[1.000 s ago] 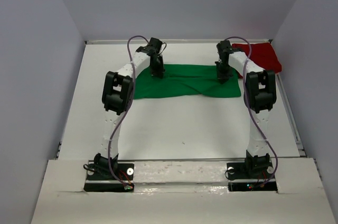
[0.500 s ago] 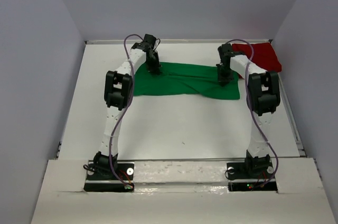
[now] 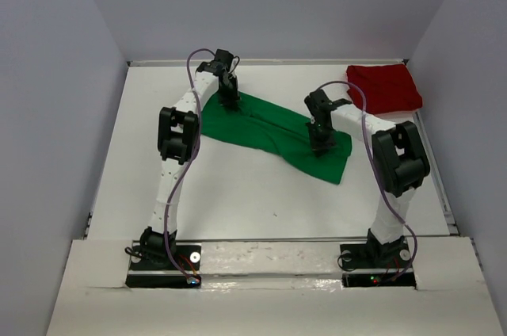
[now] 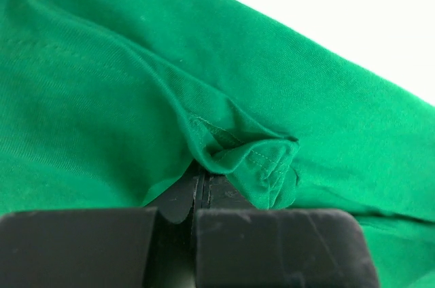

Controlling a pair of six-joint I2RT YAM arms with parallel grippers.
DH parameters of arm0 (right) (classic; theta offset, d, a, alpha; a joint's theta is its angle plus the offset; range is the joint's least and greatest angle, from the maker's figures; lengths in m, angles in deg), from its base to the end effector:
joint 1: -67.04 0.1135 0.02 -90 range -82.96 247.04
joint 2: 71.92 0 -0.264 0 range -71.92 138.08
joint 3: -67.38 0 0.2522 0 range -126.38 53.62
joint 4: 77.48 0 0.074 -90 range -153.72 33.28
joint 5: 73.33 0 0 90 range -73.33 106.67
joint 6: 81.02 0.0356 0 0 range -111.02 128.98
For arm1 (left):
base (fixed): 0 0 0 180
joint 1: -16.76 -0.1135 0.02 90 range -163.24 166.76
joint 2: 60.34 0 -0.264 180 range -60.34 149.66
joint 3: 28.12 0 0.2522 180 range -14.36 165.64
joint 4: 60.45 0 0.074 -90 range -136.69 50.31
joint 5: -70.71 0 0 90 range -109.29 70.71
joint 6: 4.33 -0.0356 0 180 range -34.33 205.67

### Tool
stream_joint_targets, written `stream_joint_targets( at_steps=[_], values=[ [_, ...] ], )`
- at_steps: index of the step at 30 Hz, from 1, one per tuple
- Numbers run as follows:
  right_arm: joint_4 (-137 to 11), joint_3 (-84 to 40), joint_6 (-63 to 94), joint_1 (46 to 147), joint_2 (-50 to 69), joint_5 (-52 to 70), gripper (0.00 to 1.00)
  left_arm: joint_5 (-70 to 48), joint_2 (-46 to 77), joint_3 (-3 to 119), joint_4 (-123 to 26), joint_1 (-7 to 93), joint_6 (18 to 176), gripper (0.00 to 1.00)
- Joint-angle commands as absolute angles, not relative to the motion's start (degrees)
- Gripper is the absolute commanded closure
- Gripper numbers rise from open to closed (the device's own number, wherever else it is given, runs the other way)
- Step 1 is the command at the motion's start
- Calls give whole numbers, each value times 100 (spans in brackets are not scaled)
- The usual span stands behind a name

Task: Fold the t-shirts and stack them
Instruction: Fold the tshirt

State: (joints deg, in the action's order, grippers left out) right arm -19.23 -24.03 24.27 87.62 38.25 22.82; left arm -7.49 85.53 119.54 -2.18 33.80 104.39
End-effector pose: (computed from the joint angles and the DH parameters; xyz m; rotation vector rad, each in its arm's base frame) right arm 0.3519 0.1280 0.1736 -0.1158 2.8905 -0.0464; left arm 0.5244 -0.1683 0.1788 0.0428 2.6039 -0.4967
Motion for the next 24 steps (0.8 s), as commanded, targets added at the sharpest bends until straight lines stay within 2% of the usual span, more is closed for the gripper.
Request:
stream_joint_targets(
  at_steps=[1, 9, 12, 20, 24],
  values=[
    [-1959, -2110, 2743, 9164, 3171, 1984, 100, -575, 8416, 12073, -63, 3442, 10018, 100],
    [-1977, -1880, 3357, 10323, 2696, 1729, 100, -505, 8319, 12029, -81, 3548, 9798, 100],
    [-1925, -1959, 3499, 10544, 2617, 2366, 100, -514, 8302, 11924, -142, 3574, 9815, 100],
    [-1371, -2662, 3193, 10545, 2547, 3670, 100, -628, 8292, 11862, -204, 3609, 9789, 100],
    [-1423, -2996, 2902, 10018, 2757, 3628, 100, -619, 8328, 11809, -221, 3609, 9815, 100]
  ],
)
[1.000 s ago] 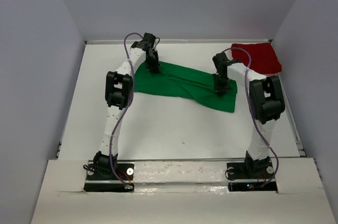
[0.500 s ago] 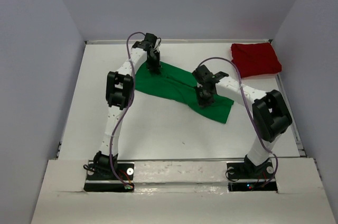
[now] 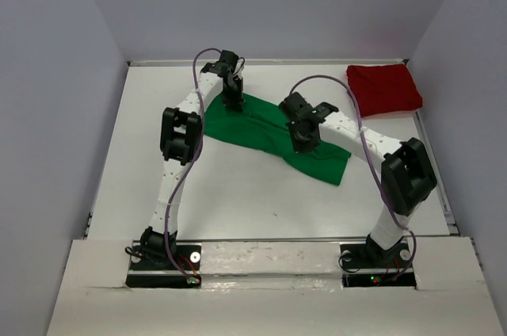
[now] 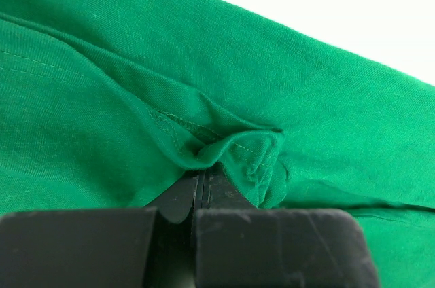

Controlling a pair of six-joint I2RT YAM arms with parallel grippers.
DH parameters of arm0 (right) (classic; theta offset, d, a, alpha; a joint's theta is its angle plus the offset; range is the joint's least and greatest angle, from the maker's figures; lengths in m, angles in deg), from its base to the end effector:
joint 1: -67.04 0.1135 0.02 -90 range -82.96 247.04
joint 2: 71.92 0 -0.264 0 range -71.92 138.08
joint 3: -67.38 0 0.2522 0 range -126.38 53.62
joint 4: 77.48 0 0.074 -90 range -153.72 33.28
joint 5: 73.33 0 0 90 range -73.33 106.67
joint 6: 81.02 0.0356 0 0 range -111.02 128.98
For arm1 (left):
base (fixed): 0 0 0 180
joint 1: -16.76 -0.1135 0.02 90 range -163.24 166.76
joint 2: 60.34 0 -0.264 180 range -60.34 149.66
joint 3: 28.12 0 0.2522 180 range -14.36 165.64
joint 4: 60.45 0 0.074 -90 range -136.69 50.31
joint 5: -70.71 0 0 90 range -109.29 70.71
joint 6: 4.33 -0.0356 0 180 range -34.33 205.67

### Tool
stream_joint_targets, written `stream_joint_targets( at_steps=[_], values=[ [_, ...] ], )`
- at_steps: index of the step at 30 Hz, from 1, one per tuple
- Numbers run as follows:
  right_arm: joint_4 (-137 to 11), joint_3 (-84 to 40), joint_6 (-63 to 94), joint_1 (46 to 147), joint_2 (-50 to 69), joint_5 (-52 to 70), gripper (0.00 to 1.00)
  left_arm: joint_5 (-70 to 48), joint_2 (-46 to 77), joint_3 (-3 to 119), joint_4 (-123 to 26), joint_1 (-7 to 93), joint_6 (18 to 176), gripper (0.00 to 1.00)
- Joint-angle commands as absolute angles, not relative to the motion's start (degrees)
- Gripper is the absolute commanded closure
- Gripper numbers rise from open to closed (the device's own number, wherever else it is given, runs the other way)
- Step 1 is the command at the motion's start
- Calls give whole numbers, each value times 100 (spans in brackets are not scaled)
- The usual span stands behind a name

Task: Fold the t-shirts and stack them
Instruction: Fold the tshirt

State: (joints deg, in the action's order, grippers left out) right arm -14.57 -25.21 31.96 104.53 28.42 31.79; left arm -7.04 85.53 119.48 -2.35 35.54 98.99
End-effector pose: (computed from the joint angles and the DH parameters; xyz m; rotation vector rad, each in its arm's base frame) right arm 0.2859 0.2076 0.2370 -0.2823 2.7043 -0.0785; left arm 0.5191 -0.1845 0.1787 0.2076 2.5869 -0.4842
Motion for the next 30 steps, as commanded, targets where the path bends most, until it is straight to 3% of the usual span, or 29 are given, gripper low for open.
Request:
stream_joint_targets(
  at_steps=[1, 6, 14, 30],
  values=[
    [-1493, -3049, 2832, 9887, 2801, 3540, 100, -602, 8328, 11783, -248, 3609, 9824, 100],
    [-2020, -3119, 2462, 9052, 3178, 2784, 100, -514, 8337, 11747, -309, 3601, 9868, 100],
    [-2187, -3454, 2278, 8542, 3978, 2590, 100, -461, 8372, 11765, -301, 3609, 9877, 100],
    [-2610, -2954, 2312, 8163, 4639, 1967, 100, -312, 8705, 12213, -230, 3531, 9973, 100]
  ],
)
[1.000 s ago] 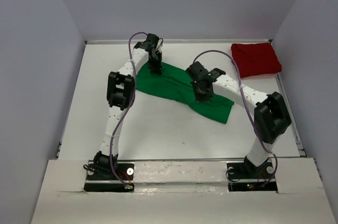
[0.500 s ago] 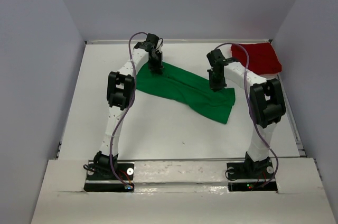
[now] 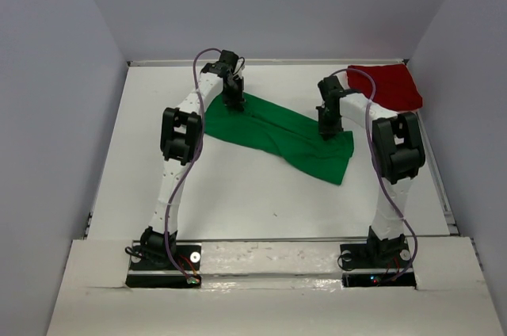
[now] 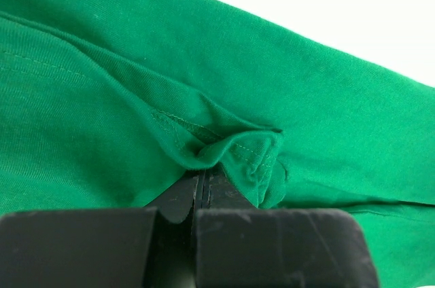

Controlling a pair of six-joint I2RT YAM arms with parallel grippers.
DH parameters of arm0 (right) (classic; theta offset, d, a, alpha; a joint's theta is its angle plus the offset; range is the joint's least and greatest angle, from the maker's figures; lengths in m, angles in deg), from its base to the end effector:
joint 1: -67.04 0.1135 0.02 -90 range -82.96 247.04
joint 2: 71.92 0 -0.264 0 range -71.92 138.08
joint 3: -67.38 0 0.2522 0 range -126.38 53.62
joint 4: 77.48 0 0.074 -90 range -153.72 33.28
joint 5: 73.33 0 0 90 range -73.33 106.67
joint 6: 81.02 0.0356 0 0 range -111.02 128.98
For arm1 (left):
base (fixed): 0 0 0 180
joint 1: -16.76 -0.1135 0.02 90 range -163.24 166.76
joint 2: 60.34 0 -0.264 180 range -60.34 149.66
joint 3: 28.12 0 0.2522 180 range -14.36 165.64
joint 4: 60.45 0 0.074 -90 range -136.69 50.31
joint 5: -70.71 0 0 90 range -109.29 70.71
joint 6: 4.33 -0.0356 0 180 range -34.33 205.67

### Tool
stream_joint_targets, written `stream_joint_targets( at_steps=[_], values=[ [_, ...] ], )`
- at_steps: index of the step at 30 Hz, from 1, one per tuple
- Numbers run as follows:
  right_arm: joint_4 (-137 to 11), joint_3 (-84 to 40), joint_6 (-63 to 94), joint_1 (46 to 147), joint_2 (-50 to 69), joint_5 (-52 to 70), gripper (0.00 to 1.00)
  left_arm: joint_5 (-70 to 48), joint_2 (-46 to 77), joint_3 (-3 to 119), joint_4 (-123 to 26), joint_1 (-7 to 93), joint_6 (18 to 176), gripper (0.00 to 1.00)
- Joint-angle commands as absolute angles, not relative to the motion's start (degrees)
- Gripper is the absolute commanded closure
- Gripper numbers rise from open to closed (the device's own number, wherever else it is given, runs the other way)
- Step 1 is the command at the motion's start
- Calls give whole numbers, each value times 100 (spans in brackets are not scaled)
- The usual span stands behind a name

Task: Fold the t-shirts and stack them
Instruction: Fold the tshirt

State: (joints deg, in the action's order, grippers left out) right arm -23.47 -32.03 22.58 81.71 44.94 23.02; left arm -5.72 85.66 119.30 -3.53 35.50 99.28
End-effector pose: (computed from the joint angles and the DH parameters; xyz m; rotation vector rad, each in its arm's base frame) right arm 0.4021 0.1012 0.1697 -0.0008 2.8010 -0.0390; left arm 0.5205 -0.1854 0.1779 0.2107 2.5733 -0.5180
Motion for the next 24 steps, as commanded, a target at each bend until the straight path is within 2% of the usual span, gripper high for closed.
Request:
stream_joint_targets(
  at_steps=[1, 11, 24],
  values=[
    [-2627, -2892, 2347, 8163, 4612, 1905, 100, -294, 8732, 12239, -248, 3522, 9974, 100],
    [-2592, -2145, 2541, 8497, 4112, 1711, 100, 163, 8917, 12450, -485, 3451, 10017, 100],
    [-2592, -1538, 2945, 9463, 3733, 1210, 100, 893, 8969, 12485, -784, 3451, 10158, 100]
  ],
)
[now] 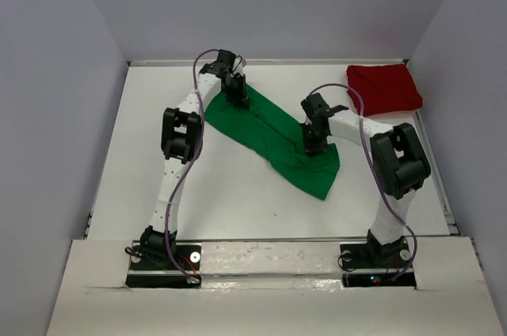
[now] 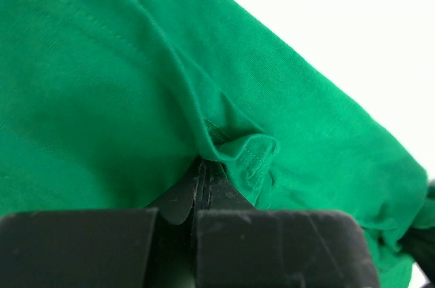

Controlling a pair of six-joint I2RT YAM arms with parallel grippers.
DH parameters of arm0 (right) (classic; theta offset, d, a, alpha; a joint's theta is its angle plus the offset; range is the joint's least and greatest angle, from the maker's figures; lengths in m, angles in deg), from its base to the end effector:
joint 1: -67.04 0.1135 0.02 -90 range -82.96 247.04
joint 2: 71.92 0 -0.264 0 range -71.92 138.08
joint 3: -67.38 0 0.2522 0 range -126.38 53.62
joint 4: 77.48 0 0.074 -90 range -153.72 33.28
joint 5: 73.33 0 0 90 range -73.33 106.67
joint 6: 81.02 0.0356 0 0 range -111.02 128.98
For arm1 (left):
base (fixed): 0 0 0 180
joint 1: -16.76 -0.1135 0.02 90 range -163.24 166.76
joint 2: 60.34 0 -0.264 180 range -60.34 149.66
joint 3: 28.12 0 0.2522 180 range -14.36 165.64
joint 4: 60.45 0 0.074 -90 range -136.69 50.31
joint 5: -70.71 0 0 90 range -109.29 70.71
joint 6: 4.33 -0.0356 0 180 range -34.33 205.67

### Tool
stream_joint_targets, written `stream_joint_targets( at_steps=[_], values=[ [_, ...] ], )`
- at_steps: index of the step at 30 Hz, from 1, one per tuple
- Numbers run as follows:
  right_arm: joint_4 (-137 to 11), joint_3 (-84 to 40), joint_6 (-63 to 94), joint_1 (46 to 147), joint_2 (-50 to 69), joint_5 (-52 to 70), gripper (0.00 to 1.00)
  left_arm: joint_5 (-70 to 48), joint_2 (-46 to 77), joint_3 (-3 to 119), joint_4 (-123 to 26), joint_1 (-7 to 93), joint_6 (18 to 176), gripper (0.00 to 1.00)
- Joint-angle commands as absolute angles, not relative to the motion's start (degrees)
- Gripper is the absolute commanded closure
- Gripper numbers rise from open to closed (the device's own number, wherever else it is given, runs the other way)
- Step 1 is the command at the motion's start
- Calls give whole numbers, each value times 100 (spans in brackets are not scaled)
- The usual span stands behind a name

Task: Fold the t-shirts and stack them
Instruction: Fold the tshirt

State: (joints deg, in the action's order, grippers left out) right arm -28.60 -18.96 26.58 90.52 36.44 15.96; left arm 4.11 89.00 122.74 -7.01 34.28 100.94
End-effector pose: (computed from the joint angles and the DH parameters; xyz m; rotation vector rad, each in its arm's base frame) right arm 0.3418 0.1489 0.1659 -0.1480 2.8241 0.1833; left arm 0.5345 -0.1836 0.1708 0.2293 2.5132 -0.7453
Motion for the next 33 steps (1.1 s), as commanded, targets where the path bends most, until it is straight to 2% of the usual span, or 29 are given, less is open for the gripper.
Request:
stream_joint_targets(
  at_steps=[1, 10, 18, 33],
  values=[
    [-2601, -1494, 2989, 9550, 3724, 1175, 100, 893, 8969, 12520, -793, 3451, 10167, 100],
    [-2566, -1625, 3499, 10675, 3724, 1087, 100, 1165, 8952, 12661, -977, 3451, 10202, 100],
    [-2180, -2372, 3780, 11510, 3900, 1131, 100, 1472, 9066, 12767, -1109, 3460, 10202, 100],
    [-1705, -3647, 3807, 12223, 4489, 1052, 100, 2298, 9453, 12732, -1180, 3715, 10097, 100]
  ],
)
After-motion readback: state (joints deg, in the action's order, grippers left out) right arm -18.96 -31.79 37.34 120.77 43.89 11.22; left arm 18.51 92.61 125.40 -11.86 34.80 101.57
